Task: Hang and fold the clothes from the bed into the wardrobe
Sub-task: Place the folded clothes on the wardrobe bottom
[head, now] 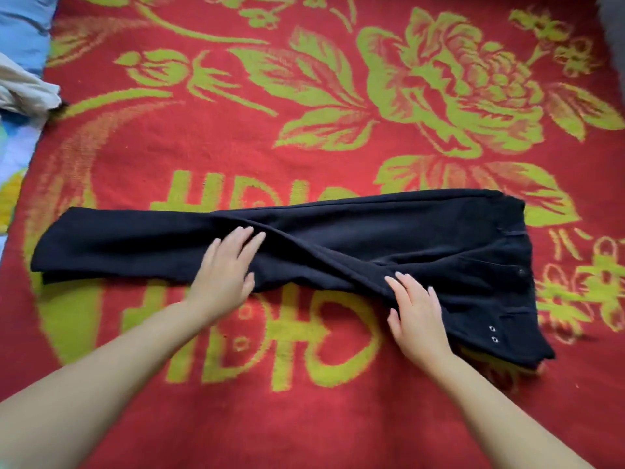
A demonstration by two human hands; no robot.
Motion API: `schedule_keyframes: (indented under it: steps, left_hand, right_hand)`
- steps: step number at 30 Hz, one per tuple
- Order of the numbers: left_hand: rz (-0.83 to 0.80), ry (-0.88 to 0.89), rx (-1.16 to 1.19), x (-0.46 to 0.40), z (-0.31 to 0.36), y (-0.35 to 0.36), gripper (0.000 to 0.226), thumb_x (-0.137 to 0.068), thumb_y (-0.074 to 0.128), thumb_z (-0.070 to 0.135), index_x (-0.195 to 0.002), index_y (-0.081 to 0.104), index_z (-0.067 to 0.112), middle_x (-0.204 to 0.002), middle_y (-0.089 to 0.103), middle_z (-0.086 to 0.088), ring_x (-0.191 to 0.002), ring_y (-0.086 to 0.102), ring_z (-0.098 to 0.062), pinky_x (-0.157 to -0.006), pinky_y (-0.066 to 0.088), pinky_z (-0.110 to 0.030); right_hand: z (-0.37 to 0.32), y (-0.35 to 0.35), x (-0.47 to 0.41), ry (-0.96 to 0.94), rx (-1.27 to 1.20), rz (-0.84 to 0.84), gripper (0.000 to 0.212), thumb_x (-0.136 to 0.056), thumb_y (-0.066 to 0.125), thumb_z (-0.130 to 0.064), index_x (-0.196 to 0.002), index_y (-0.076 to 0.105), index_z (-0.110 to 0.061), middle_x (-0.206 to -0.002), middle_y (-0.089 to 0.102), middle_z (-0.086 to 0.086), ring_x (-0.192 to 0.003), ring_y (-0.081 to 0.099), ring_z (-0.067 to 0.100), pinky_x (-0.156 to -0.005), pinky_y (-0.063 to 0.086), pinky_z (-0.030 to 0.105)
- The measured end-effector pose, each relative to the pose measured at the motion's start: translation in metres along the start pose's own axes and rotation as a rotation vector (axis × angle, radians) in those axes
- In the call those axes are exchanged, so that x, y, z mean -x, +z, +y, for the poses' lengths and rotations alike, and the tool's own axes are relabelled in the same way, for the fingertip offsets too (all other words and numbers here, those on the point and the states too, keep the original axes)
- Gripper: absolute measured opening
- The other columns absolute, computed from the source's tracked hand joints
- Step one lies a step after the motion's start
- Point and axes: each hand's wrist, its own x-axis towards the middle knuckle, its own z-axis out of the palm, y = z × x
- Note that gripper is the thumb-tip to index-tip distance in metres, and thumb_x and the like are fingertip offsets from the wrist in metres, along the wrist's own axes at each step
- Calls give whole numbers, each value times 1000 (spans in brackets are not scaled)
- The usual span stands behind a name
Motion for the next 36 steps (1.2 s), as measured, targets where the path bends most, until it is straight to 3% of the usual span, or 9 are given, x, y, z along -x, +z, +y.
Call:
schedule_keyframes:
  steps: [5, 9, 16, 19, 21, 25, 28, 30, 36]
  left_hand:
    - [-158, 296, -100, -36, 147, 39, 75, -67, 58, 14, -140, 37, 16, -141, 47, -13, -131, 45, -28, -103, 38, -53]
    - [-411, 288, -317, -62, 225, 74, 69, -89, 45, 13, -151, 17, 21, -159, 8, -9, -147, 6, -21, -116, 5, -49]
    - [-366, 302, -266, -77, 239, 74, 35, -82, 36, 21, -82, 71, 16, -89, 72, -4, -85, 70, -22, -79, 49, -36]
    - [-661, 148, -153, -85, 242, 48, 24, -97, 38, 27, -95, 58, 14, -94, 66, -3, -91, 61, -25, -68, 35, -30]
    - [-708, 106, -35, -110, 240, 30, 19, -98, 46, 27, -86, 54, 15, -91, 64, -3, -90, 59, -23, -67, 31, -28]
    - [-324, -66, 52, -176, 233, 11, 14, -96, 51, 26, -97, 59, 15, -92, 60, -2, -95, 58, -29, -74, 40, -33]
    - [-16, -233, -10, -214, 225, 24, 40, -94, 52, 21, -133, 48, 13, -128, 52, -13, -119, 46, -33, -98, 36, -43]
    - [-36, -346, -26, -218, 228, 40, 57, -97, 48, 29, -148, 27, 17, -151, 28, -14, -140, 25, -29, -113, 17, -48]
    - [-288, -468, -114, -119, 245, 110, 66, -97, 28, 52, -152, 0, 29, -159, -12, -1, -146, -11, -17, -114, 4, -57]
  right_hand:
    - [138, -16, 52, 97, 183, -295, 92, -72, 76, -31, -149, 28, -17, -153, 30, 8, -143, 22, 21, -109, 28, 58]
    - [209, -20, 73, 77, 287, -575, 93, -88, 57, -35, -151, -10, -27, -159, -14, 1, -146, -13, 19, -115, 1, 54]
    - [264, -37, 52, 11, 166, -615, 61, -90, 40, -3, -146, 33, -29, -154, 31, -2, -140, 31, 18, -108, 30, 31]
    - [274, -77, 25, -79, 60, -819, 42, -83, 43, -3, -103, 64, -34, -111, 65, -1, -102, 60, 20, -79, 44, 26]
    - [285, -119, -19, -73, 58, -951, 30, -80, 43, -1, -67, 50, -27, -74, 58, -4, -72, 54, 18, -57, 38, 19]
    - [314, -166, -138, 8, 130, -733, 12, -85, 53, -12, -91, 62, -18, -89, 63, 4, -86, 58, 25, -72, 46, 31]
    - [316, -140, -194, 135, 129, -240, 35, -89, 53, -16, -124, 54, -14, -121, 57, 14, -113, 52, 33, -97, 39, 43]
    - [303, -112, -200, 227, 30, 3, 50, -91, 51, -16, -140, 38, -16, -138, 43, 16, -127, 38, 35, -106, 29, 50]
    - [298, -25, -144, 610, -397, -198, 84, -89, 56, -48, -151, 11, -15, -154, 20, 16, -141, 22, 34, -110, 26, 50]
